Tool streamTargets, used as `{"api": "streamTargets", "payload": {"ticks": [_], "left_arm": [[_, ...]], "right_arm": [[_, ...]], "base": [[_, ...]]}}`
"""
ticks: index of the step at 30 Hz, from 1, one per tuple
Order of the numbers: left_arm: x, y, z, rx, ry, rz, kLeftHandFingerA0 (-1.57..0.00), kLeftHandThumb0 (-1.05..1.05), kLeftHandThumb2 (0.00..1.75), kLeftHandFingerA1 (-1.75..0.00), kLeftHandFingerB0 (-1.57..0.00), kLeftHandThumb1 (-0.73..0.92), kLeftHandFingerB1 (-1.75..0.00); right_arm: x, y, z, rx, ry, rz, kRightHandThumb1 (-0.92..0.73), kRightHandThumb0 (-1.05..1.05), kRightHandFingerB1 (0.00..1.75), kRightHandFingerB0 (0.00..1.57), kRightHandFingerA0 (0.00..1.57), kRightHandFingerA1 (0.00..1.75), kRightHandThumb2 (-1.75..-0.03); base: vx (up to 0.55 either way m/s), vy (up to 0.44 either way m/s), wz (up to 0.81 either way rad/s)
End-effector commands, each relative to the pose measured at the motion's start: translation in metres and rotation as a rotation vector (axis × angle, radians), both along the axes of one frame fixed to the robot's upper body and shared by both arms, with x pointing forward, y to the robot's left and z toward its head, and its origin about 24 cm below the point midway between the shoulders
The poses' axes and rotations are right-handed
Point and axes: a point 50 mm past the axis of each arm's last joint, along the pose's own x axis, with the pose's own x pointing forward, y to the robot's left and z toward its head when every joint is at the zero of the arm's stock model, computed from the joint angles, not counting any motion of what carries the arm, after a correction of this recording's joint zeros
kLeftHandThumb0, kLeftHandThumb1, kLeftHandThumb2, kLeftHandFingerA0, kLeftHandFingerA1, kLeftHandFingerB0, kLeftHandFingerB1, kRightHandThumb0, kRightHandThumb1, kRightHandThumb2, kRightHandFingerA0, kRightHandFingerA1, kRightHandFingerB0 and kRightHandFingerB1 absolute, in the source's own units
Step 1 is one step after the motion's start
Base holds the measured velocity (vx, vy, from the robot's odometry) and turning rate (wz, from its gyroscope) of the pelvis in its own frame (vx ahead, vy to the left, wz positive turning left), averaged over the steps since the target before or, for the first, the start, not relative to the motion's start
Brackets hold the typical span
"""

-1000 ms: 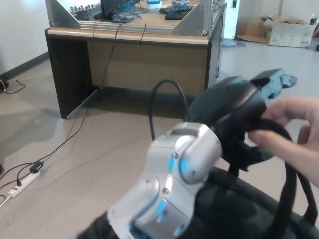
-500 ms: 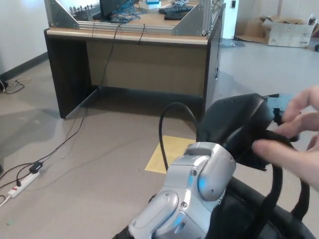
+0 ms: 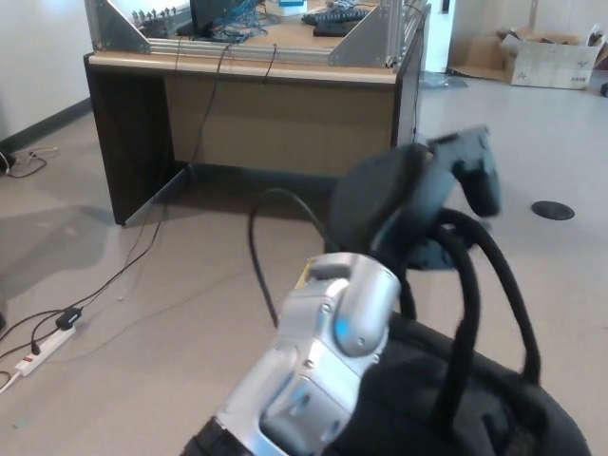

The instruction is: A person hands over a black lunchbag to the robot and the robot uses its left hand to grab the strips of the lunchbag, the gives it back to the person.

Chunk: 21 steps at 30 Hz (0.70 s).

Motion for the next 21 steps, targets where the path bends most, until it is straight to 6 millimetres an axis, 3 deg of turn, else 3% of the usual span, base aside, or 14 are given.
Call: {"api": "streamTargets", "payload": {"ticks": [1,2,5,6,7,10,13,14,18,19,21], "left_arm": [[-0.027,0.086,0.055,-0.348,-0.622,0.123,-0.81,-0.17,0.56,-1.75,-0.6,0.66,-1.75],[-0.03,0.097,0.057,-0.349,-0.652,0.142,-0.82,-0.18,0.57,-1.75,-0.59,0.67,-1.75],[-0.037,0.125,0.061,-0.334,-0.703,0.188,-0.86,-0.19,0.58,-1.75,-0.63,0.68,-1.75],[-0.04,0.138,0.06,-0.34,-0.708,0.189,-1.21,-0.28,0.84,-1.47,-0.96,0.51,-1.34],[-0.045,0.153,0.056,-0.337,-0.724,0.221,-0.88,-0.2,0.59,-1.75,-0.64,0.69,-1.75],[-0.055,0.175,0.047,-0.341,-0.717,0.252,-0.85,-0.18,0.58,-1.75,-0.6,0.69,-1.75],[-0.063,0.187,0.039,-0.373,-0.699,0.203,-0.88,-0.15,0.58,-1.75,-0.66,0.66,-1.75],[-0.071,0.196,0.033,-0.363,-0.704,0.208,-1.24,-0.25,0.83,-1.45,-1.01,0.46,-1.33],[-0.087,0.208,0.02,-0.303,-0.757,0.256,-1.28,-0.25,0.84,-1.48,-1.03,0.47,-1.35],[-0.092,0.211,0.015,-0.288,-0.765,0.278,-0.97,-0.21,0.59,-1.75,-0.69,0.64,-1.75],[-0.098,0.215,0.008,-0.284,-0.752,0.299,-0.97,-0.21,0.59,-1.75,-0.69,0.64,-1.75]], "right_arm": [[0.003,-0.011,0.005,0.001,-0.003,-0.013,-0.62,-0.59,0.33,0.33,0.59,0.48,-0.59],[0.003,-0.012,0.005,0.009,-0.003,-0.018,-0.51,-0.62,0.45,0.28,0.56,0.6,-0.83],[0.002,-0.012,0.004,0.008,0.003,-0.015,-0.51,-0.6,0.46,0.28,0.56,0.6,-0.84],[0.001,-0.012,0.004,0.003,0.0,-0.016,-0.51,-0.6,0.46,0.29,0.58,0.6,-0.84],[0.001,-0.012,0.004,-0.004,0.004,-0.014,-0.52,-0.61,0.46,0.28,0.58,0.6,-0.85],[0.0,-0.013,0.002,-0.006,0.015,-0.016,-0.52,-0.62,0.47,0.29,0.58,0.6,-0.85],[-0.002,-0.013,0.0,-0.002,0.025,-0.019,-0.52,-0.61,0.47,0.29,0.58,0.61,-0.85],[-0.004,-0.013,-0.001,-0.008,0.028,-0.022,-0.53,-0.63,0.46,0.29,0.58,0.61,-0.85],[-0.005,-0.016,0.0,-0.008,0.018,-0.033,-0.52,-0.58,0.47,0.32,0.6,0.62,-0.84],[-0.005,-0.017,0.001,-0.005,0.016,-0.039,-0.52,-0.57,0.48,0.32,0.6,0.62,-0.84],[-0.004,-0.017,0.001,-0.001,0.016,-0.043,-0.52,-0.57,0.48,0.32,0.59,0.63,-0.85]], "base": [[0.0,0.0,0.0],[0.0,0.0,0.0],[0.0,0.0,0.0],[0.0,0.0,0.0],[0.0,0.0,0.0],[0.0,0.0,0.0],[0.0,0.0,0.0],[0.0,0.0,0.0],[0.0,0.0,0.0],[0.0,0.0,0.0],[0.0,0.0,0.0]]}}
